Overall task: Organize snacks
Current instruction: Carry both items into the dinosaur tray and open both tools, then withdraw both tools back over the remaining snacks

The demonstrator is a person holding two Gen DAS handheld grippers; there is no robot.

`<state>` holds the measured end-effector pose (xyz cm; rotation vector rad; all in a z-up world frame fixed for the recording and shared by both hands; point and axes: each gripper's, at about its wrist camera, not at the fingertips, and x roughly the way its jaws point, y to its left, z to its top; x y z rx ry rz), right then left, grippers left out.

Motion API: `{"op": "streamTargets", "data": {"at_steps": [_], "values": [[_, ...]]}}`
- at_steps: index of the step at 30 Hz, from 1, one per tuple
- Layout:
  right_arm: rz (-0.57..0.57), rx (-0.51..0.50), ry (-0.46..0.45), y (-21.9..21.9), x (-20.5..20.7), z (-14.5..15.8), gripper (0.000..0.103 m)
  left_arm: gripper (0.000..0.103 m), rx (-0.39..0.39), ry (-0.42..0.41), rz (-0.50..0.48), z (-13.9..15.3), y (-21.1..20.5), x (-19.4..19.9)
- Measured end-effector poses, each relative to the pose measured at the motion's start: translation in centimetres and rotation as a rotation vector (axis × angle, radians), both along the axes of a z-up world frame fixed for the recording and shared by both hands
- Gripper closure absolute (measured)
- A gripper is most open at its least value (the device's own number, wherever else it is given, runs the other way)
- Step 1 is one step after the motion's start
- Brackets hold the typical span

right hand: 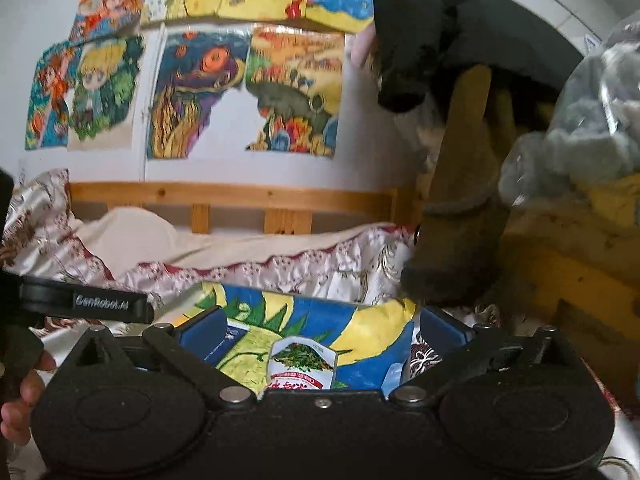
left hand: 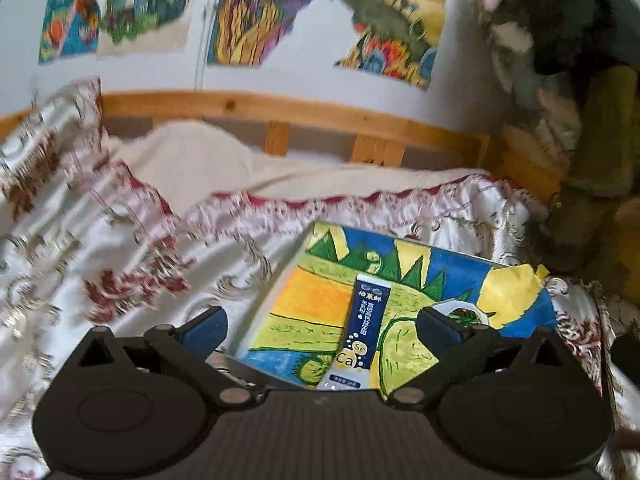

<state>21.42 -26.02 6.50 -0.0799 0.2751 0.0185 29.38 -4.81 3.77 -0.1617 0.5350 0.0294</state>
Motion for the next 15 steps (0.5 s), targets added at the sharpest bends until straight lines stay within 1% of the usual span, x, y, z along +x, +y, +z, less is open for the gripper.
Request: {"op": "streamTargets", "data": {"at_steps": [5,11,15], "values": [[0.006,0.016,-0.042,0.0,-3.5,1.5,0.001,0.000,0.046,-0.076,-0.012,1.4,0.3,-4.6],[0.006,0.028,-0.074,0.2,-7.9,2.3,0.001,0.000,0.068,-0.132,-0.017,2.7,1.0,-9.8],[-0.002,0.048,-0.083,0.2,-10.7,2.4,0.001,0.000,0.081,-0.162,-0.020,2.9,1.6,-13.2]]}}
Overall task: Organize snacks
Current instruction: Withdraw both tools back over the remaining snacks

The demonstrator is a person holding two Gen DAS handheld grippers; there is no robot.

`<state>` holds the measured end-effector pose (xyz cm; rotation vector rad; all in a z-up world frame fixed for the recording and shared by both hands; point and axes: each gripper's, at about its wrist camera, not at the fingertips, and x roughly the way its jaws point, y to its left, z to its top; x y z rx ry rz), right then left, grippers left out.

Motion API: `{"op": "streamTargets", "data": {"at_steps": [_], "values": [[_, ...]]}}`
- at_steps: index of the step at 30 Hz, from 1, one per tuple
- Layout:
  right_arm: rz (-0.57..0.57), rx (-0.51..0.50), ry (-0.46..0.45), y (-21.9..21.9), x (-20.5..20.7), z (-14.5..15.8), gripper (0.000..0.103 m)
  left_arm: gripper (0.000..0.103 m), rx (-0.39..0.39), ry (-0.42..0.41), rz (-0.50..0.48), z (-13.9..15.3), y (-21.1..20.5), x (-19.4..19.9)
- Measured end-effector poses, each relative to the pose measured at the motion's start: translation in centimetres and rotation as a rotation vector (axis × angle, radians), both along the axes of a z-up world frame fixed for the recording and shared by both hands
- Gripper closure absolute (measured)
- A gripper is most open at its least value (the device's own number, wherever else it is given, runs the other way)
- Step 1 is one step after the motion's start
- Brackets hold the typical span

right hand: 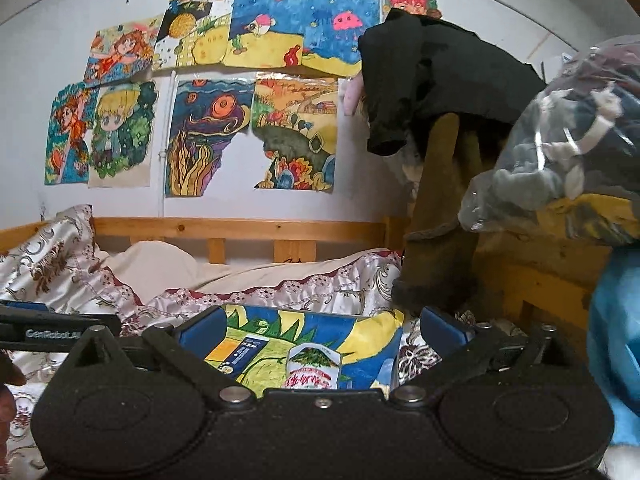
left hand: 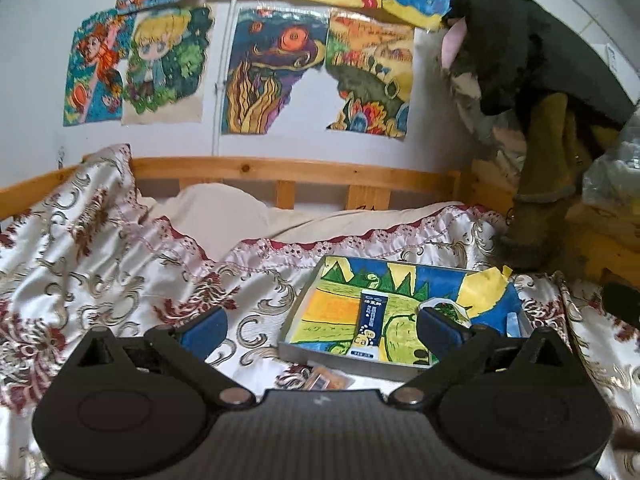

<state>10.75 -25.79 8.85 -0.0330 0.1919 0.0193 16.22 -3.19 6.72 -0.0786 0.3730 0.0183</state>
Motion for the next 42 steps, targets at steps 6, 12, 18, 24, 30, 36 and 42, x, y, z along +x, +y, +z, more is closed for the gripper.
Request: {"op": "streamTargets", "data": {"at_steps": [6,12,18,24,30,36,42], "values": [[-0.020,0.030,0.019,0.0,-4.1,-0.6,0.001,0.000,-0.010,0.040,0.006,-0.5,1.2,-4.1],[-0.026,0.037,0.060,0.1,-7.7,-2.1,0.001,0.000,-0.001,0.077,0.009,-1.7,2.2,-7.7],[-0.044,0.053,0.143,0.0,-10.2,-4.0,0.001,0.000,-0.028,0.119,0.018,-3.4,3.0,-10.2],[-0.050,0.054,0.234,0.6,-11.9,-6.1,0.001,0.000,-0.007,0.191,0.021,-5.0,3.1,-11.7],[-0.050,0.061,0.309,1.4,-12.8,-8.1,0.001,0.000,0.014,0.264,0.015,-6.5,3.3,-12.5],[-0.042,0.047,0.352,2.0,-13.0,-9.3,0.001,0.000,0.011,0.313,0.015,-7.7,3.6,-12.2],[-0.036,0.040,0.375,2.1,-12.2,-9.8,0.001,0.000,0.006,0.333,-0.007,-8.3,3.7,-11.7]]}}
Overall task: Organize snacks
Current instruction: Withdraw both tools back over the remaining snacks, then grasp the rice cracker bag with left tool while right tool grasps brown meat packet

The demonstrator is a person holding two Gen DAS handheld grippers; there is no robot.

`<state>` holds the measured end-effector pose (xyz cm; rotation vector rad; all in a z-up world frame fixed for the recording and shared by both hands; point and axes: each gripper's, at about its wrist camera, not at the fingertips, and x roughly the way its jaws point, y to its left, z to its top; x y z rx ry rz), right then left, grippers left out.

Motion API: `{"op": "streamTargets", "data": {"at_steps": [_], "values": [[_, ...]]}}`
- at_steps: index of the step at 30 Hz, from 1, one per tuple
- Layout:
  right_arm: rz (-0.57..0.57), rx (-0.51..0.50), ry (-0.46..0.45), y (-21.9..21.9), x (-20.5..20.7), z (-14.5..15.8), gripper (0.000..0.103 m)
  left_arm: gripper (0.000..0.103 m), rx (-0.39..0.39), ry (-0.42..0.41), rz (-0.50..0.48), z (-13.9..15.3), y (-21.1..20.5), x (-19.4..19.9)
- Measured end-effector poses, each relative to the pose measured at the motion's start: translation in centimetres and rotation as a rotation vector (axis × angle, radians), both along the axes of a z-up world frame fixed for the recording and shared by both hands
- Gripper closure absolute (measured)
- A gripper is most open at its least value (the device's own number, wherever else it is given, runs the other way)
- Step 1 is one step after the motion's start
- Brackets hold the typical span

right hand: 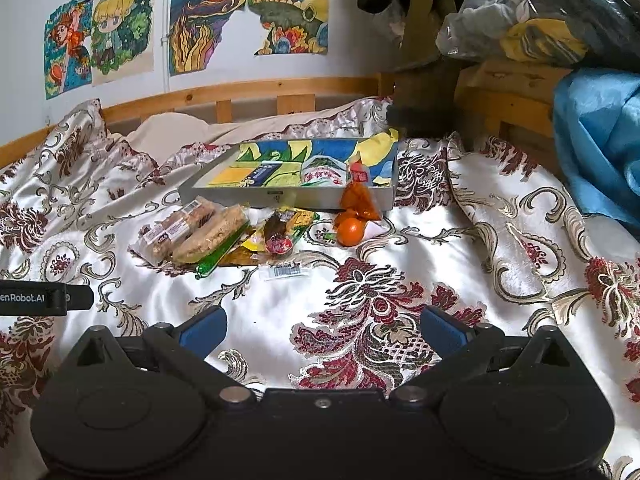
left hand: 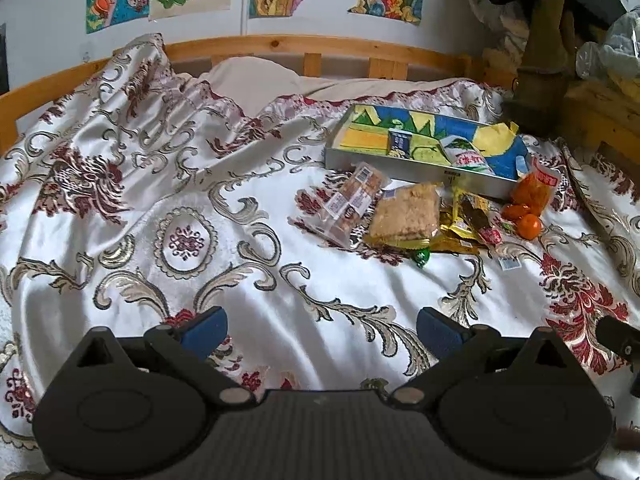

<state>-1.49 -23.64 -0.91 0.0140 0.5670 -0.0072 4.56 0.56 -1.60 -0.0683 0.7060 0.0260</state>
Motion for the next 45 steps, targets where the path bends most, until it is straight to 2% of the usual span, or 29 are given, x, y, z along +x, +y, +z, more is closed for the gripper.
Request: {"op": "streamTargets", "data": {"at_steps": [12,28,37,42,45], "values": [[0.003,-0.008,0.022,0.0,1.2,-0.8,0.001,0.000,-0.020,0.030,-0.044,-1.0,-0.3,1.0],[0.014,-0.007,0.041,0.2,3.9,-1.8,0.001,0.000,-0.021,0.016,-0.067,-1.8,-0.2,2.7],[0.019,-0.006,0.037,-0.1,7.3,-2.3,0.001,0.000,-0.022,0.018,-0.154,-1.9,-1.1,6.8],[0.045,-0.022,0.038,-0.2,10.1,-2.7,0.001,0.000,-0.051,0.011,-0.244,-1.8,-1.9,10.5],[0.065,-0.029,0.048,-0.1,11.8,-3.1,0.001,0.000,-0.089,0.035,-0.298,-1.9,-2.5,12.9]]}}
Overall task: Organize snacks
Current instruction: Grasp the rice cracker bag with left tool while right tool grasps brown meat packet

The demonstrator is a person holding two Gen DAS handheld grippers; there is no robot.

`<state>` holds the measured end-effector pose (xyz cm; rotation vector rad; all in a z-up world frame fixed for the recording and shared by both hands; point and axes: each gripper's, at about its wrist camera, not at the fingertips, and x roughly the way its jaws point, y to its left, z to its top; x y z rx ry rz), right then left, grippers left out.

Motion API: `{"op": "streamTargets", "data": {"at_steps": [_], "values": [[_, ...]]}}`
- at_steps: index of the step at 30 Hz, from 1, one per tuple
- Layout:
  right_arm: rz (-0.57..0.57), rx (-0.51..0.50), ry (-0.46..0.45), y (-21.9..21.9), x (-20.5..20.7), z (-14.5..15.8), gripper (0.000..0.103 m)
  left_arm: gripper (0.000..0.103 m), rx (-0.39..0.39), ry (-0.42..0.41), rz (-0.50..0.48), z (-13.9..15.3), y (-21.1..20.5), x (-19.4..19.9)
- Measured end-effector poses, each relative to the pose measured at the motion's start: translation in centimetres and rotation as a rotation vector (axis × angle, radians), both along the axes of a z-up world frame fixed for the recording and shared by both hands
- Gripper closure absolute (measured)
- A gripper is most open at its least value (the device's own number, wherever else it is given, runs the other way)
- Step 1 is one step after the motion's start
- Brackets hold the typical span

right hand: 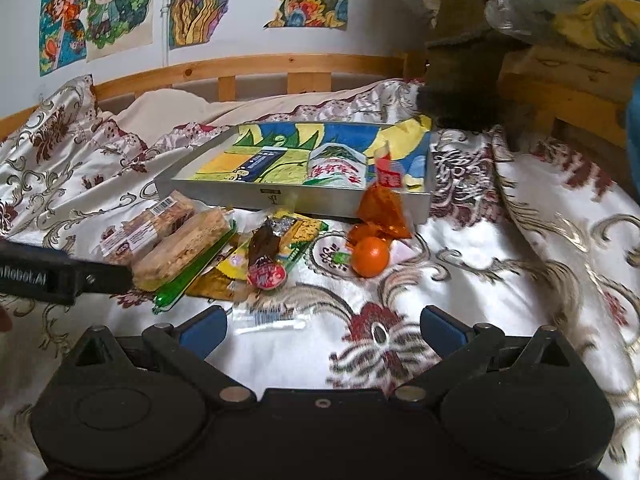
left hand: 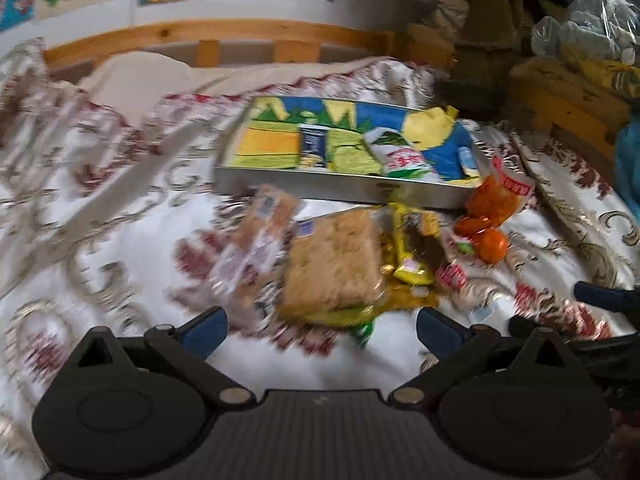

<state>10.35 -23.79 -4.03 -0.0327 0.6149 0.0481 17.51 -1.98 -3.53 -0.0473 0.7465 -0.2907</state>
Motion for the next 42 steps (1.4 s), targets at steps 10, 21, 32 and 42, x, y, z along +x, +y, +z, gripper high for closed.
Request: {"op": "streamTargets", "data": {"at_steps": [10,21,32,42], "values": [[0.126,-0.025,0.059,1.3,5.0,-1.4,0.006,0.003,-0.010,0.132,-0.130,-1.6,-1.8,6.9],[0.137,-0.025,0.097,1.9,7.2,-2.5,0.017,0.009,0.009,0.215,-0.160,-2.5,-2.4,9.7],[0.187,-0.030,0.097,2.1,8.0,-2.5,0.049,0.021,0.052,0.244,-0.167,-2.9,-2.3,10.0],[0.217,-0.064,0.099,2.6,6.4,-2.2,0.052,0.029,0.005,0.284,-0.108,-2.3,-0.9,8.6]]}}
